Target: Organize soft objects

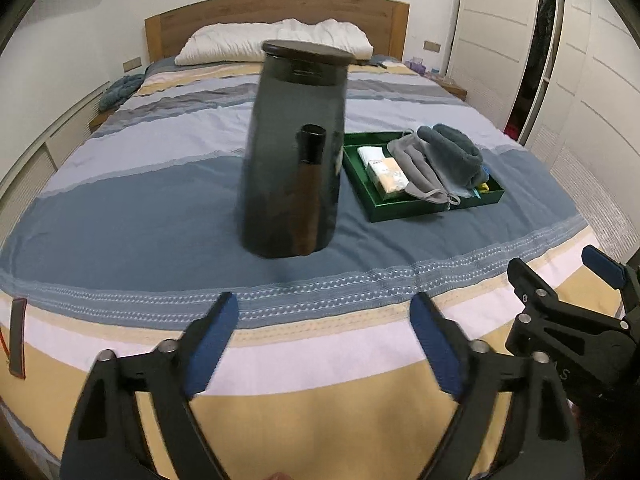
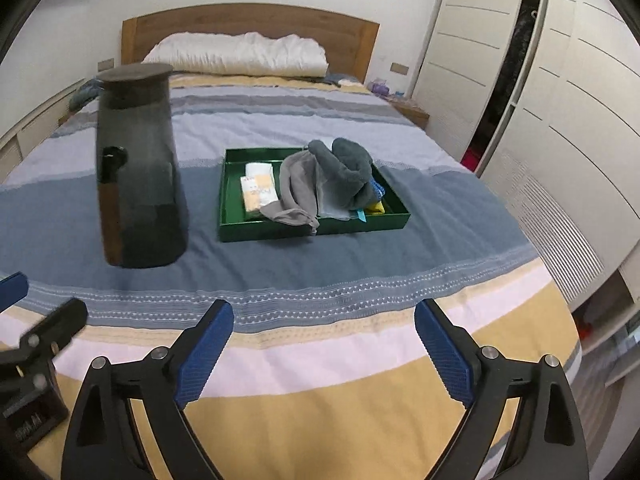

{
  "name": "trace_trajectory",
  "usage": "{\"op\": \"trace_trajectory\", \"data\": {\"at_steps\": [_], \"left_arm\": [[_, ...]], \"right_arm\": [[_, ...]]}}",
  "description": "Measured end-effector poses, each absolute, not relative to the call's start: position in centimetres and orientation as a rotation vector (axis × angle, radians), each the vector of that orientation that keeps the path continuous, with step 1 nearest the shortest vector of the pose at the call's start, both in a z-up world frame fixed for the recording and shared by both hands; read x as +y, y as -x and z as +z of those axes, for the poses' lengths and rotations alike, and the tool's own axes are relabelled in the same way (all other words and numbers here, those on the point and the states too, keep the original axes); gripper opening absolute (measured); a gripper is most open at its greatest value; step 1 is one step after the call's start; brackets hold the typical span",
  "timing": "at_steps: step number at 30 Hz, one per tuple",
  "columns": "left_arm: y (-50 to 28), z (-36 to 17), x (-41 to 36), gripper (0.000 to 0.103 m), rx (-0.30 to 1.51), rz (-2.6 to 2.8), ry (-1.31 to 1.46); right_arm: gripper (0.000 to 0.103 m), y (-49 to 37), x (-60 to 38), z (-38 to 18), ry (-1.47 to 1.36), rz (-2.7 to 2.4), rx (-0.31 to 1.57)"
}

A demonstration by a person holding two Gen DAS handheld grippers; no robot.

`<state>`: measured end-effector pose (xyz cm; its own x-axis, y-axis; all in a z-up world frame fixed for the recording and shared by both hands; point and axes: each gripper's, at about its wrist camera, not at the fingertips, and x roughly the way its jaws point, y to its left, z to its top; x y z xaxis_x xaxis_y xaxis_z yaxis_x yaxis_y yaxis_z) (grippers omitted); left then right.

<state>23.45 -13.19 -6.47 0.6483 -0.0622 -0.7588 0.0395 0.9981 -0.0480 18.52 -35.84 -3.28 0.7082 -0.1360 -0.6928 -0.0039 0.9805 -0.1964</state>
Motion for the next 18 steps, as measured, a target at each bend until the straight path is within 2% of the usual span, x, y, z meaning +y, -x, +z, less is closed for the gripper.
{"op": "trace_trajectory", "data": {"at_steps": [18], "left_arm": [[-17.7,-4.4,-7.8,0.084,0.793,-0.062,0.05]], "right_arm": [[0.098,-8.9,-30.4,0.2,0.245,-0.078,0.676]]}}
